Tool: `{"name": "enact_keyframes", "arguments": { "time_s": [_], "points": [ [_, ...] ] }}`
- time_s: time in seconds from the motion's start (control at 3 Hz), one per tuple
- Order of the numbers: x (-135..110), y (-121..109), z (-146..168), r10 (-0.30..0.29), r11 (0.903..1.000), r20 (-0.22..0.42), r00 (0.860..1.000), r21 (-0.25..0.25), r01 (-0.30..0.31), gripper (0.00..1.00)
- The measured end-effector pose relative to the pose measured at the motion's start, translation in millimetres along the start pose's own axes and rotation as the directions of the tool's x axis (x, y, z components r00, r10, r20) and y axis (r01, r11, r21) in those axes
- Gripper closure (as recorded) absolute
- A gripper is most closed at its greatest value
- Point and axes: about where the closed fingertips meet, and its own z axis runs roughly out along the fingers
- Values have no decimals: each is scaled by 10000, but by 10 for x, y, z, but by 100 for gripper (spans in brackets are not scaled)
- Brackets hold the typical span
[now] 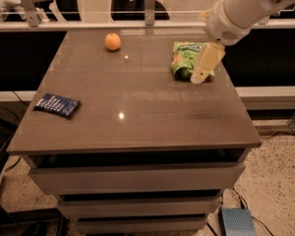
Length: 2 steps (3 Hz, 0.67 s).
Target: Pick green rice chip bag
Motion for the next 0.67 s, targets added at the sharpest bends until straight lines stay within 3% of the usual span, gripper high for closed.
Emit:
{"name": "enact_keyframes", "arguments": {
  "time_s": [0.33,0.67],
  "points": [
    [89,-347,754,605,9973,-258,9978,-395,-615,0],
    [103,-365,805,640,9970,-280,9976,-421,-651,0]
  ]
}}
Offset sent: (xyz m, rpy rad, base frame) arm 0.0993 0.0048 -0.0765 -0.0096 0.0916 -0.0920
